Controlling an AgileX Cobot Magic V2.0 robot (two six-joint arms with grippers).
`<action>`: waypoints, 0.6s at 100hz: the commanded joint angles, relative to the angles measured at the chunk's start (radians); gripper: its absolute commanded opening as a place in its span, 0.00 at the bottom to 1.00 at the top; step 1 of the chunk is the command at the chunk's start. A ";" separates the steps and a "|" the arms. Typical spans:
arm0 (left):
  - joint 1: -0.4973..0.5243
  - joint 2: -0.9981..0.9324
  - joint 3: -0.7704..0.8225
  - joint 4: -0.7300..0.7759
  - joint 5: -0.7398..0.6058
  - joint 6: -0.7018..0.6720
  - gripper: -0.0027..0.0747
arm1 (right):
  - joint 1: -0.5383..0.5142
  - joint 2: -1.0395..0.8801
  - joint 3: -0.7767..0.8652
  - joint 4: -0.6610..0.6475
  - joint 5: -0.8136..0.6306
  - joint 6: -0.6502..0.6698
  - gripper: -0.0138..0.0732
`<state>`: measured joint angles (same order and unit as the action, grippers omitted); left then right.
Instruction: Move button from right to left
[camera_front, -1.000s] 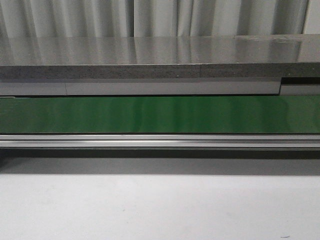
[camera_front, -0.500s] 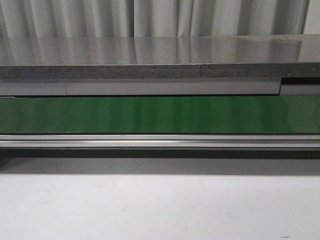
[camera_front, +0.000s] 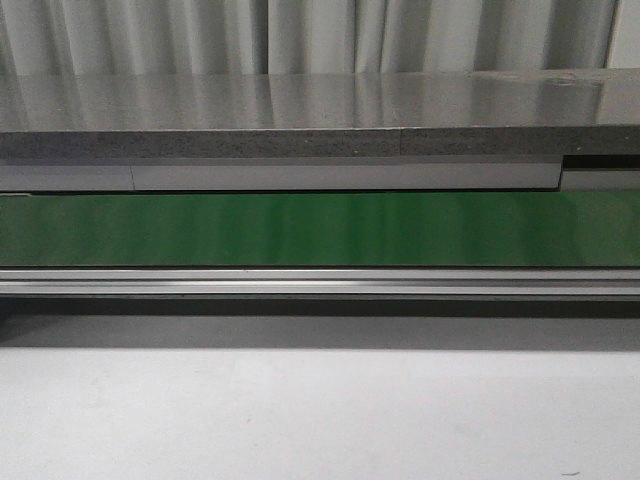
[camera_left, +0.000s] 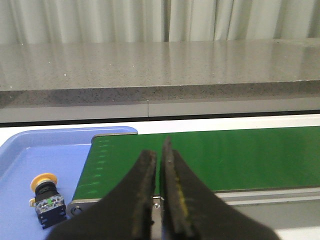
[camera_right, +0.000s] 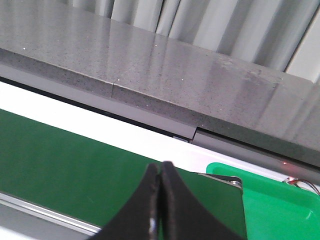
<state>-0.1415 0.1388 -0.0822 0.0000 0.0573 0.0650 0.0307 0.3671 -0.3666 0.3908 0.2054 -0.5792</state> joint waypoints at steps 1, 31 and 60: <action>-0.008 -0.053 0.016 0.005 -0.101 -0.012 0.04 | 0.002 0.006 -0.024 0.011 -0.080 -0.006 0.09; -0.008 -0.178 0.106 0.055 -0.100 -0.093 0.04 | 0.002 0.008 -0.024 0.011 -0.079 -0.006 0.09; -0.008 -0.178 0.120 0.061 -0.097 -0.108 0.04 | 0.002 0.009 -0.024 0.011 -0.079 -0.006 0.09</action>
